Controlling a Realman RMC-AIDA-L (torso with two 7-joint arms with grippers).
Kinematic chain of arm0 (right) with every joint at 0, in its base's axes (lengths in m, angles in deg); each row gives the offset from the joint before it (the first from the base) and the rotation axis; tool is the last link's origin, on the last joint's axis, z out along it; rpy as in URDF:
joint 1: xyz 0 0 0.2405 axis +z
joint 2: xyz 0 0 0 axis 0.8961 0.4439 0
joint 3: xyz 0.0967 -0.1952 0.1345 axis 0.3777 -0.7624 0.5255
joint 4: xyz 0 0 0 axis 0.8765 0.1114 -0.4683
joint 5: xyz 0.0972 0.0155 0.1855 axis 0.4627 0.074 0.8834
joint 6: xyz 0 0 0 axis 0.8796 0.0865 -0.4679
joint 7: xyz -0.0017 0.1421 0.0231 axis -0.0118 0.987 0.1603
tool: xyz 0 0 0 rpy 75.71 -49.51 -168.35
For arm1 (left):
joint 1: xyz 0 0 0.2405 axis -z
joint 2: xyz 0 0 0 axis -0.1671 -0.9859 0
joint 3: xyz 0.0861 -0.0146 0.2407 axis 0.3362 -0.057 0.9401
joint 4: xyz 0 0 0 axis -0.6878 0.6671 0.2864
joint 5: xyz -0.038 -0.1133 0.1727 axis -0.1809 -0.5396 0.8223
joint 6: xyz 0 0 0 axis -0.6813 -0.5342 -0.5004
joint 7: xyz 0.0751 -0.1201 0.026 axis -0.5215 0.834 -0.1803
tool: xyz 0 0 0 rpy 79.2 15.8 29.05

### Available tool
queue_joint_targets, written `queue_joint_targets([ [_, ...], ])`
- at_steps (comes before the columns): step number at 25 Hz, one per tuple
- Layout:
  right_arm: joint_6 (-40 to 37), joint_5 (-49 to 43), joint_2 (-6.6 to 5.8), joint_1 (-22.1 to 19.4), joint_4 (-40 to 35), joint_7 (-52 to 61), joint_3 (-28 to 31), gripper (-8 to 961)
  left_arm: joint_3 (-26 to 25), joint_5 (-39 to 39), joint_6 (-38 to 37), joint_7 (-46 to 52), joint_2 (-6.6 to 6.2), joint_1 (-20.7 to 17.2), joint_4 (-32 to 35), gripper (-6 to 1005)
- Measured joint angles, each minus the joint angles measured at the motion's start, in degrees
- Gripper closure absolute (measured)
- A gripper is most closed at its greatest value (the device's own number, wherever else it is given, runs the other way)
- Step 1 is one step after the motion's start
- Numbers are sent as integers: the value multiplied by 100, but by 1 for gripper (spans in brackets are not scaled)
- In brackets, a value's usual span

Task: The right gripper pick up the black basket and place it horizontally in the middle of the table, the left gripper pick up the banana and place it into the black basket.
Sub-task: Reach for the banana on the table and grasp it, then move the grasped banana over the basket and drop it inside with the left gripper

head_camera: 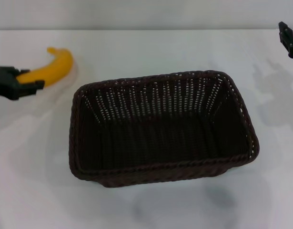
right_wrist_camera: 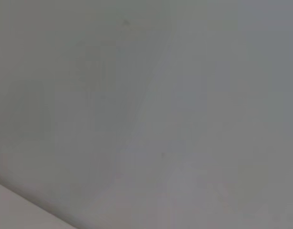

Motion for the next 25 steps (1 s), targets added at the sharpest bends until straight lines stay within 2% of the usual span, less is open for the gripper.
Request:
queue_joint_targets([
  [5,-30,0,-4,90,-9,-34,-22,568,-1,-237,611,513,205,-221,1311,517],
  [9,-107,0,-2,102,-8,-146,-49,569,24,-749,1244,872,236,-298,2020,518],
  [12,-236,0,-1,112,-8,-162,-71,569,96,-1097,1909,1098,216,-208,2244,517],
  [16,-368,0,-4,119,-15,-181,-76,569,536,-1350,2796,1413,223,21,2331,517],
  [23,-488,1,-8,49,-17,-392,8,568,1447,-1450,3398,1683,310,141,2329,516],
  [25,-593,17,-9,26,16,-392,56,568,1631,-1455,3474,1855,382,156,2360,515],
])
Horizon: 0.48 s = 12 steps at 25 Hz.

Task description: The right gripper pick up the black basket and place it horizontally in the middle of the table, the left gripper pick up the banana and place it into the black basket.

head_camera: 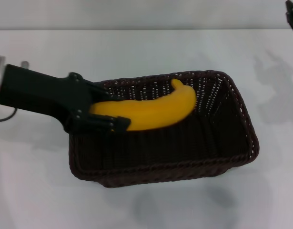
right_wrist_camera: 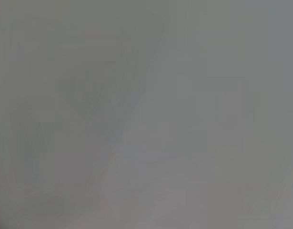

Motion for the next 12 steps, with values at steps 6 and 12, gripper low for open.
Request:
queue_joint_targets([
  [6,-371,6,14,-225,-1,-2,159,567,-176,-21,-123,74,56,-65,234,456],
  [12,-510,43,17,-313,17,41,453,567,-935,-487,-632,-394,71,-645,711,337],
])
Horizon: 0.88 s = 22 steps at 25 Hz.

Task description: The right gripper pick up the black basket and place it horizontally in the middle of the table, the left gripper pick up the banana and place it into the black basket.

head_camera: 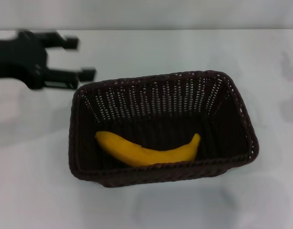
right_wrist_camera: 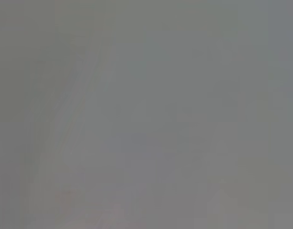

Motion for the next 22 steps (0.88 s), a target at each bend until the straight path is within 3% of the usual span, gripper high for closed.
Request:
queue_joint_targets([
  [5,-418,53,7,-98,135,7,70,568,-595,-833,-857,-675,15,-747,-108,121],
  [11,-777,276,8,-168,347,62,178,568,-997,-1966,-1896,-1780,30,-1508,-1087,118],
  [15,-218,901,-20,0,453,226,723,568,-1378,-2342,-2171,-2470,30,-1778,-1883,118],
  [19,1212,1527,-37,377,493,148,1577,569,-1951,-2396,-2205,-2984,30,-1822,-2633,117],
  [22,1776,2229,-77,609,670,-554,1954,569,-2414,-2400,-2209,-3299,28,-1844,-3075,118],
])
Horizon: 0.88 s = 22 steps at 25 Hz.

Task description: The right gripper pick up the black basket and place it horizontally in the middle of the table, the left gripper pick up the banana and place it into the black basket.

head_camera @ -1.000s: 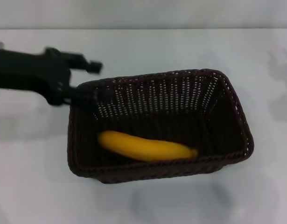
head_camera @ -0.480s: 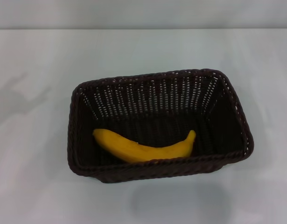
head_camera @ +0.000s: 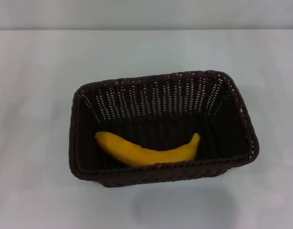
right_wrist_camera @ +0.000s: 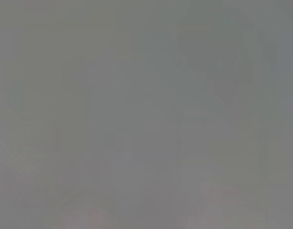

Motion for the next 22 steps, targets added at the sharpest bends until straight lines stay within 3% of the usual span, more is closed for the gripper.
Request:
queue_joint_targets([
  [1,0,0,0,0,0,0,0,569,-188,0,3,-113,-1,5,-162,118],
  [2,213,880,21,110,226,-896,306,569,-378,-2,9,-235,-4,14,-305,119],
  [6,824,2354,32,393,883,-2321,1057,568,-875,-47,52,-652,1,38,-745,121],
  [12,2967,4635,23,1049,2776,-5126,3056,567,-939,-434,146,-1140,4,1,-1157,124],
  [17,4378,5013,-62,1570,4423,-6974,4903,565,-946,-813,262,-1333,-6,8,-1461,124],
  [19,4660,5037,-62,1664,4789,-7682,5320,563,-947,-858,243,-1345,-13,29,-1517,124],
  [22,4867,5328,40,1752,5279,-8862,5590,561,-949,-863,199,-1436,-16,86,-1608,124],
])
